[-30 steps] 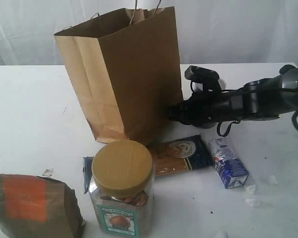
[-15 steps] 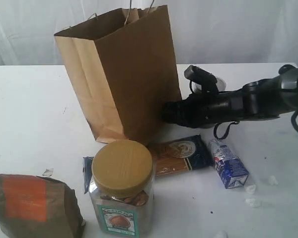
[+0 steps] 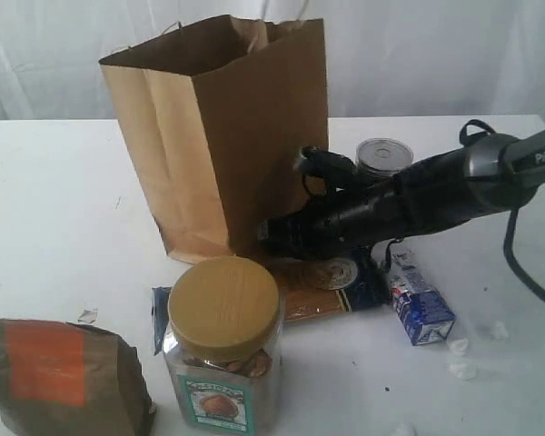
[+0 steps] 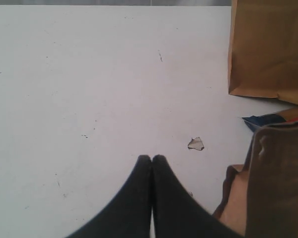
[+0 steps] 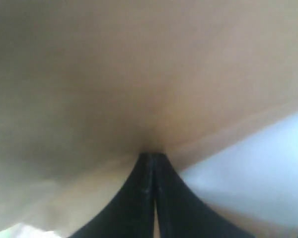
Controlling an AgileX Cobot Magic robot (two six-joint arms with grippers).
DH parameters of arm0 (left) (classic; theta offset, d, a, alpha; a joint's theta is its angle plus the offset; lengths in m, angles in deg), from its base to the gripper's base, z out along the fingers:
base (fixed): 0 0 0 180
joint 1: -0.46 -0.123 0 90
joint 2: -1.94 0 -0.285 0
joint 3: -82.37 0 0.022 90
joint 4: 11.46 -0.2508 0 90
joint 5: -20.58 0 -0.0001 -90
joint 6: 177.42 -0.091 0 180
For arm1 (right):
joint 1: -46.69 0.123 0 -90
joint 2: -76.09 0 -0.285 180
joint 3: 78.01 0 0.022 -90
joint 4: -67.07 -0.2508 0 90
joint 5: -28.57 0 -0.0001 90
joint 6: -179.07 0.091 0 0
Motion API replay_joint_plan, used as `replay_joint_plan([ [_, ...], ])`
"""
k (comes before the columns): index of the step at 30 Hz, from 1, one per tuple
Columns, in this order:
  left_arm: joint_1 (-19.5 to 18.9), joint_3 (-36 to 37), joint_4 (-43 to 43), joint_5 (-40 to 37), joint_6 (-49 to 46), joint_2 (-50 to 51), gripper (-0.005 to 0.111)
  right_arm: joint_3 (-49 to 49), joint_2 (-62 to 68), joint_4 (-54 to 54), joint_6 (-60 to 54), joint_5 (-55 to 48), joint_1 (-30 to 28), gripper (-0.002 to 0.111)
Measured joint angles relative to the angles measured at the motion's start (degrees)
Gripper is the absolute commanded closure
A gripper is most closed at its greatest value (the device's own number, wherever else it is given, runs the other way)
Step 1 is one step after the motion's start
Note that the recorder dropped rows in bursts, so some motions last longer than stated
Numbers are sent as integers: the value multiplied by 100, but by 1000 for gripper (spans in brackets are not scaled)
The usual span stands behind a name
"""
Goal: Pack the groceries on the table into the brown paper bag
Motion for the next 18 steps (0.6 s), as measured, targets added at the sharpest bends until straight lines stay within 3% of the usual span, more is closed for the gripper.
replay_joint_plan([
  [5,0,0,0,0,0,0,107,345,404,-124,-95,694,170,108],
  [12,0,0,0,0,0,0,107,510,396,-144,-106,585,180,108],
  [18,0,0,0,0,0,0,107,389,-148,617,159,573,190,108],
])
